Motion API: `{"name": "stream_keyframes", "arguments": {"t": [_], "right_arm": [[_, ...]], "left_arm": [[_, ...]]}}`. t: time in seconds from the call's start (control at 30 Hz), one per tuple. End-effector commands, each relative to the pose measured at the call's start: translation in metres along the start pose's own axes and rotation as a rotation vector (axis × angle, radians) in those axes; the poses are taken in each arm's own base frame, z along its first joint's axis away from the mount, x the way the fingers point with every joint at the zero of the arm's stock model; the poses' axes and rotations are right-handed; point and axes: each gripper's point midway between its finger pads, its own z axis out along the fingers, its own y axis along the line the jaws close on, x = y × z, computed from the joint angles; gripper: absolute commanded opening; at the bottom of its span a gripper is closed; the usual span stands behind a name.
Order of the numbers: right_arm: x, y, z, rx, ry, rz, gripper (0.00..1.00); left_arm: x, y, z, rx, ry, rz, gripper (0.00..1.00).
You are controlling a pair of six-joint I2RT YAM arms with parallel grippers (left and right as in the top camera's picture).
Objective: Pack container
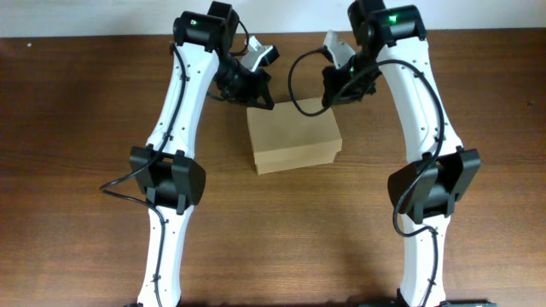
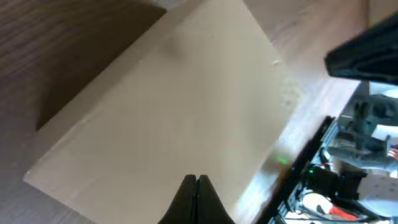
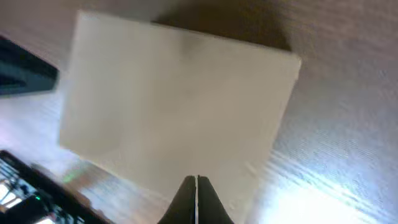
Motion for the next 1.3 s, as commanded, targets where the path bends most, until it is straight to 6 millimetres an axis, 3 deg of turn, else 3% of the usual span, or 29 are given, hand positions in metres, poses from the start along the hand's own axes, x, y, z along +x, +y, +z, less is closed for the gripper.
{"name": "stream_keyframes", "arguments": {"t": [0.0,0.27,0.4,0.7,1.03,1.27], "right_arm": [[0.008,-0.001,-0.025,0.089,-0.021,-0.039,0.04],[0.017,-0.007,-0.04,0.165,-0.023,-0.014,0.04],[0.018,-0.008,-0.039,0.163,-0.015,-0.012,0.04],[0.029,-0.022,0.0,0.154,0.074,0.015,0.04],[0.048,-0.036,0.046,0.14,0.174,0.041,0.04],[0.052,-0.04,0.058,0.14,0.185,0.044,0.04]], "left_arm": [[0.001,0.001,-0.013,-0.111,-0.009,0.018,0.02],[0.007,0.013,-0.02,-0.385,0.02,-0.012,0.02],[0.008,0.012,-0.018,-0.437,0.033,0.004,0.02],[0.023,0.036,-0.01,-0.513,0.112,-0.042,0.02],[0.036,0.036,0.006,-0.461,0.167,-0.092,0.02],[0.051,0.043,0.02,-0.447,0.236,-0.123,0.02]]}}
